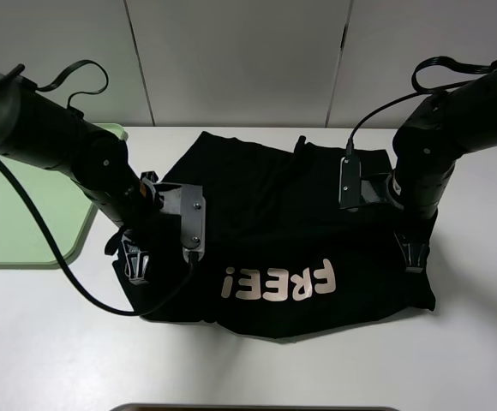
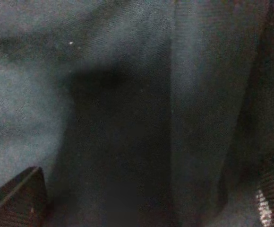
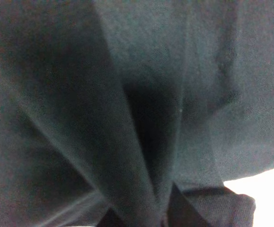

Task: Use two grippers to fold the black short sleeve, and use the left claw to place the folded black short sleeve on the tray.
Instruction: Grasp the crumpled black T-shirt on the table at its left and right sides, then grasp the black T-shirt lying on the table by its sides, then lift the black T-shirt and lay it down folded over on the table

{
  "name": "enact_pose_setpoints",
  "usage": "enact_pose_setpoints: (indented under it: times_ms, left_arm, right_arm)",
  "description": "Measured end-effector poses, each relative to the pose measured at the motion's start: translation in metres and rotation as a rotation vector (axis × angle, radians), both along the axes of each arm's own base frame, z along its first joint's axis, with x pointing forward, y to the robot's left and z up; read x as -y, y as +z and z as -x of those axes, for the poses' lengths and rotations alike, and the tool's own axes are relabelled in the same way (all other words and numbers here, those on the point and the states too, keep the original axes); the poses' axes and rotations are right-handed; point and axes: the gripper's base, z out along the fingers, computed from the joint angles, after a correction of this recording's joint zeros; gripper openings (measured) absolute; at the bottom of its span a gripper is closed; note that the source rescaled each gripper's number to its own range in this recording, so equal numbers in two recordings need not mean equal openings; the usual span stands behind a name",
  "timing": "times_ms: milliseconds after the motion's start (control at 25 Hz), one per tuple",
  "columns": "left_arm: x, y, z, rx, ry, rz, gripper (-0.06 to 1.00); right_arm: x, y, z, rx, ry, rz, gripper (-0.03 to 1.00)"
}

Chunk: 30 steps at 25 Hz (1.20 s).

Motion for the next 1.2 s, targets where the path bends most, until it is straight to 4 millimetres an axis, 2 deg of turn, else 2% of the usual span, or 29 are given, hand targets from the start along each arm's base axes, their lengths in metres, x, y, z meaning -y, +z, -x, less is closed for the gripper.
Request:
enact_pose_setpoints:
  times_ms: [120, 200, 320, 400, 440, 640, 920, 1080, 1200]
  left_arm:
    - [0.000, 0.000, 0.000, 0.001, -0.002, 0.000, 0.70]
    - [0.000, 0.000, 0.000, 0.001, -0.002, 0.000, 0.53]
    - [0.000, 0.000, 0.000, 0.003, -0.003, 0.001, 0.21]
    - [0.000, 0.000, 0.000, 0.003, -0.003, 0.001, 0.05]
    - [0.000, 0.000, 0.000, 0.003, -0.003, 0.001, 0.01]
    - [0.000, 0.005, 0.001, -0.001, 0.043, 0.014, 0.01]
    - [-0.003, 0.036, 0.005, 0.016, 0.138, 0.059, 0.01]
    - [-0.007, 0.054, 0.012, 0.003, 0.163, 0.056, 0.01]
    - [-0.010, 0.072, 0.016, 0.021, 0.235, 0.099, 0.01]
  right_arm:
    - [0.000, 0.000, 0.000, 0.001, 0.000, -0.001, 0.00]
    - [0.000, 0.000, 0.000, 0.001, 0.000, -0.001, 0.00]
    - [0.000, 0.000, 0.000, 0.001, 0.000, -0.001, 0.00]
    - [0.000, 0.000, 0.000, 0.001, 0.000, -0.001, 0.00]
    - [0.000, 0.000, 0.000, 0.001, 0.000, -0.001, 0.00]
    - [0.000, 0.000, 0.000, 0.004, -0.012, -0.004, 0.00]
    - [0.003, 0.002, 0.002, 0.014, -0.110, 0.010, 0.00]
    - [0.006, 0.025, 0.002, 0.100, -0.174, -0.010, 0.00]
    - [0.007, 0.053, 0.005, 0.198, -0.225, -0.065, 0.00]
